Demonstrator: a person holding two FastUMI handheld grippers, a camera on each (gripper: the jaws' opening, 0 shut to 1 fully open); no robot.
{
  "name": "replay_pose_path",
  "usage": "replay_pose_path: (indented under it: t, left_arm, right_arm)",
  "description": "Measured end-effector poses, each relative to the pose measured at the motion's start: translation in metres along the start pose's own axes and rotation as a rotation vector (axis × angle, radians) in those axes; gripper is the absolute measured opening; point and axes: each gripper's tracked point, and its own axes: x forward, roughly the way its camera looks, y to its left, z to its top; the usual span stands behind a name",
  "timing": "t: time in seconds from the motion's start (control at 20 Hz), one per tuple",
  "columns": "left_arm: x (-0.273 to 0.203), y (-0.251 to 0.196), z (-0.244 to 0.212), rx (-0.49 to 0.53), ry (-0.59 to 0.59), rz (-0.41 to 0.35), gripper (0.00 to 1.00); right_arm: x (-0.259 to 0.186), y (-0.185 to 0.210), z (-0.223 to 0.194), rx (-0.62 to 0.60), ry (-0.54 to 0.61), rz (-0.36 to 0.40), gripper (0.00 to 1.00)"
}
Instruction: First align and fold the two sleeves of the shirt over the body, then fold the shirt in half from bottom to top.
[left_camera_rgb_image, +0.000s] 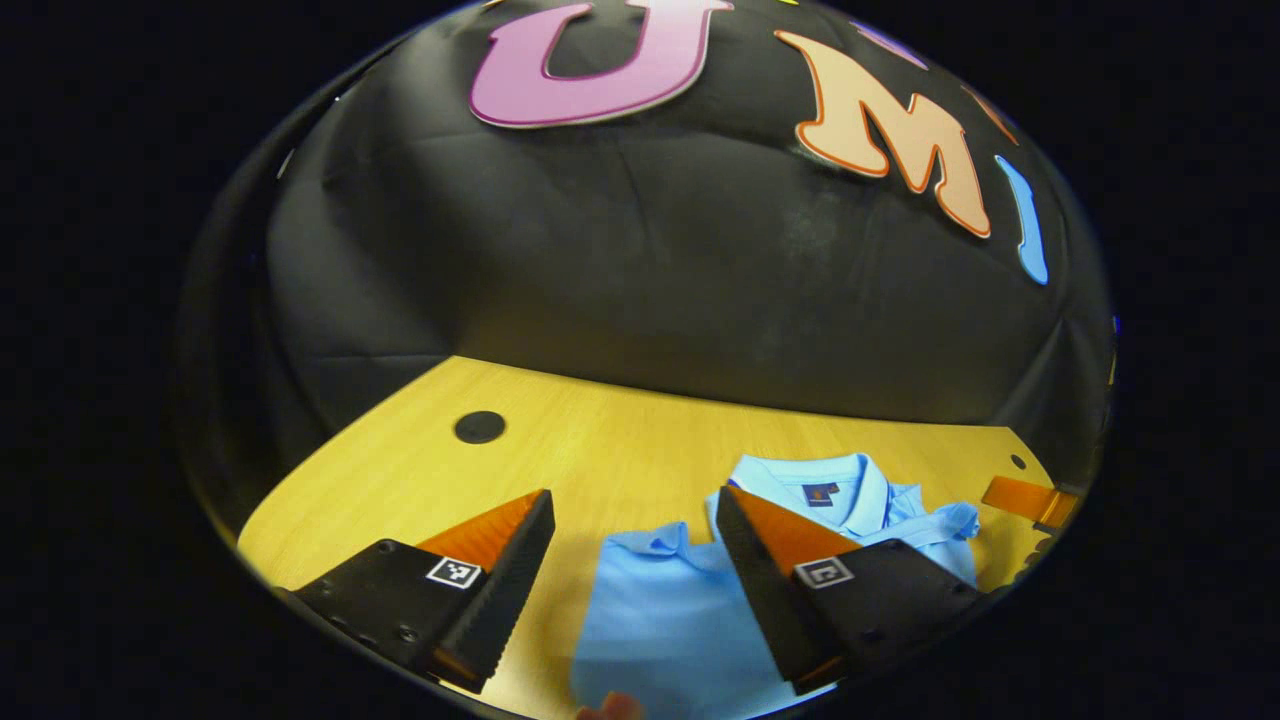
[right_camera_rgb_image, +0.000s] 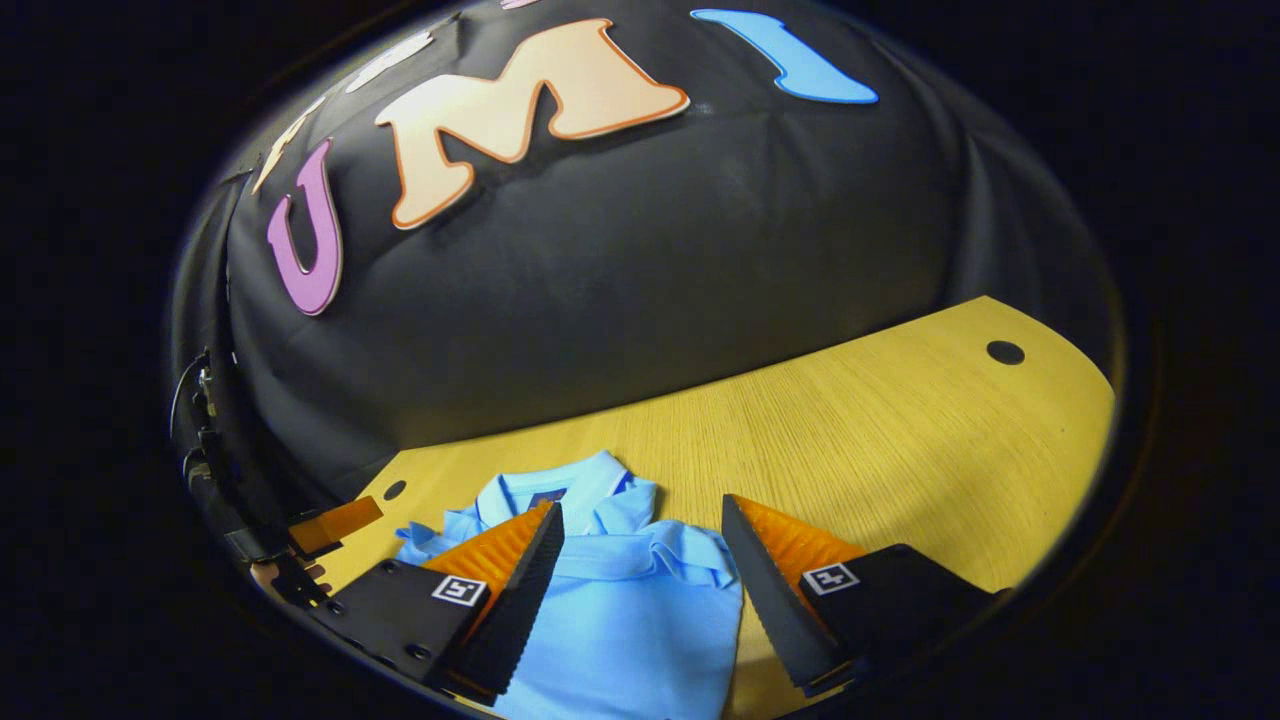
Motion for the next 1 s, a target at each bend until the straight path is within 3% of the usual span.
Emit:
replay_pose_path:
  t: [0.1,0.25,0.6,1.0]
  left_arm:
    - [-0.028,0.006,0.013,0.030,-0.065,0.007,0.96]
    - [-0.079,0.000,0.023,0.028,-0.131,-0.050,0.96]
    - [-0.193,-0.020,-0.006,0.080,-0.223,-0.148,0.95]
    - [-0.244,-0.046,-0.060,0.063,-0.202,-0.243,0.95]
  right_arm:
    - [-0.019,0.002,0.004,-0.018,-0.028,0.010,0.94]
    - [-0.060,0.002,0.003,-0.023,-0.050,0.039,0.98]
    - [-0.175,-0.001,-0.014,-0.111,-0.166,0.106,0.98]
    - [-0.241,-0.014,-0.056,-0.099,-0.238,0.139,0.98]
